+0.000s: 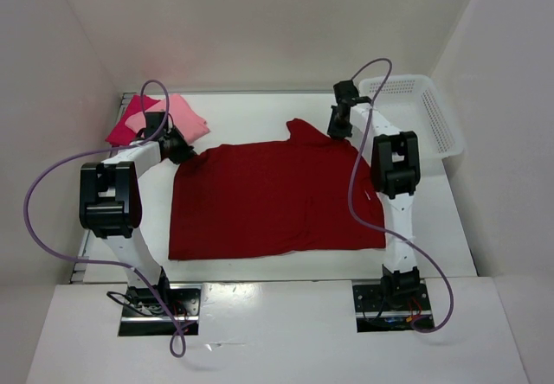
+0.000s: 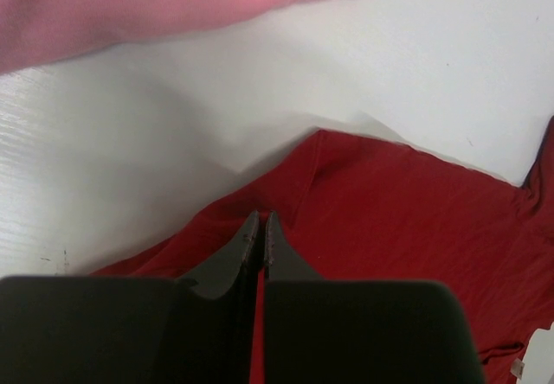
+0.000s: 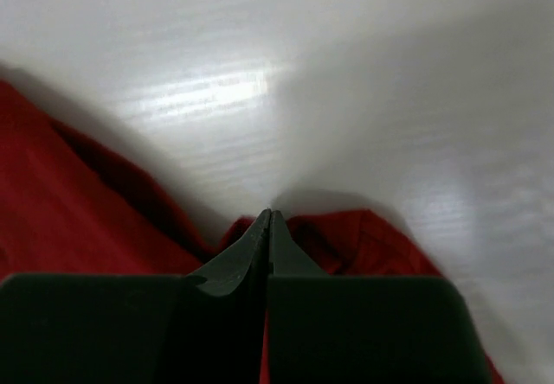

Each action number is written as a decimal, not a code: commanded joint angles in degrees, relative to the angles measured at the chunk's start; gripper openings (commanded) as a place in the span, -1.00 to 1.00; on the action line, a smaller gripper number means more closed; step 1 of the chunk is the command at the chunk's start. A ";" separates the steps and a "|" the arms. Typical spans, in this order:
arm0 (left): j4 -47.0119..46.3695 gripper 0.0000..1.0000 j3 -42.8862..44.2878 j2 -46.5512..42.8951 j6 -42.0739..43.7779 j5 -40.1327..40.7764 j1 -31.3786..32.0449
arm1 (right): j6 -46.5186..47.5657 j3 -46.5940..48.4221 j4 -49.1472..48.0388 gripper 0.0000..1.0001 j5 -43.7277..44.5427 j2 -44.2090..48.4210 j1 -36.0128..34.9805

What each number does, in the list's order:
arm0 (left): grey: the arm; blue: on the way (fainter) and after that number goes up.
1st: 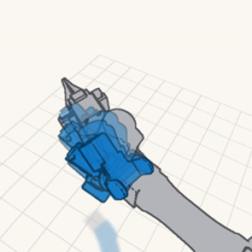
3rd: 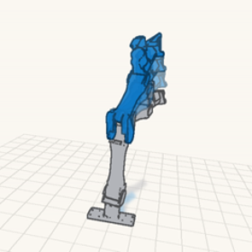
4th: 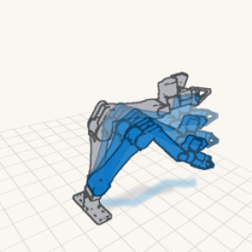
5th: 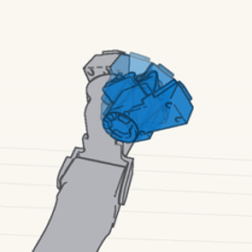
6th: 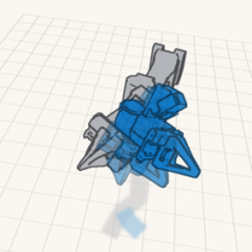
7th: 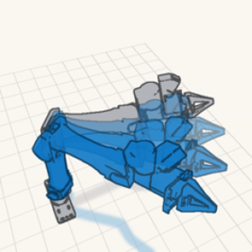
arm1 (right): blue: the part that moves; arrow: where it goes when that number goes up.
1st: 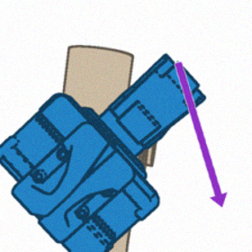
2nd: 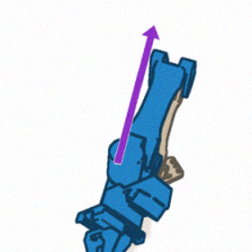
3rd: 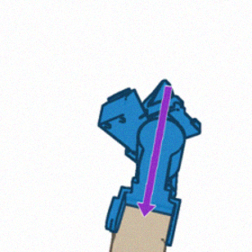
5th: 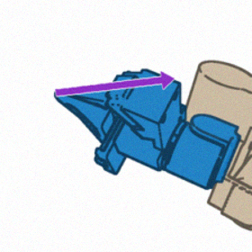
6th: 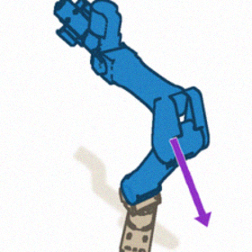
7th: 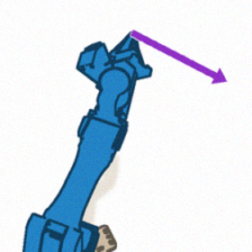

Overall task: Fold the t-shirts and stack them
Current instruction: Grap the side of the flattened tshirt furthest away from the robot with both arms, then fold the other side of the tshirt into a rectangle

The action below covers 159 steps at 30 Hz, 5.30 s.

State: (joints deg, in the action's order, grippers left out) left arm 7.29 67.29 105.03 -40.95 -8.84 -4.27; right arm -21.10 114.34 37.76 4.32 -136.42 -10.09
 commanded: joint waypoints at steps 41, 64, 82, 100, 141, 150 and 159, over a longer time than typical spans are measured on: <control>-1.22 -0.98 -5.05 -7.12 -0.71 -1.09 -0.12 | -2.01 -2.00 -3.04 -0.95 -5.65 10.80 -6.42; -1.40 -0.98 -8.49 -11.52 -0.71 -1.09 -0.12 | -9.31 -42.82 -7.87 -0.77 -5.54 47.31 -10.04; -2.54 -1.00 -7.17 -8.71 -1.24 -1.62 -0.12 | -1.84 -15.65 -8.93 -0.20 -15.65 13.29 -10.04; -2.54 -1.00 -6.11 -6.51 -1.24 -1.53 -0.12 | 0.36 -11.96 -7.70 -0.06 -18.63 7.14 -10.04; -0.43 -1.00 12.07 4.82 -3.43 0.05 -0.73 | 0.80 17.99 5.13 -0.99 -11.17 2.13 4.02; -1.14 -1.00 9.45 -0.69 -4.05 -2.05 -2.49 | 0.80 17.08 9.18 -0.99 -13.19 7.03 4.02; -0.35 -1.00 -2.32 -12.21 -1.24 -3.29 -5.04 | 1.33 -12.02 3.99 -0.99 -13.19 29.70 6.57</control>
State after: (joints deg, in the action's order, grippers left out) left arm 7.35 67.42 96.82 -44.40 -11.07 -7.86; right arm -20.56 105.97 44.10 -8.64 -115.87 -4.95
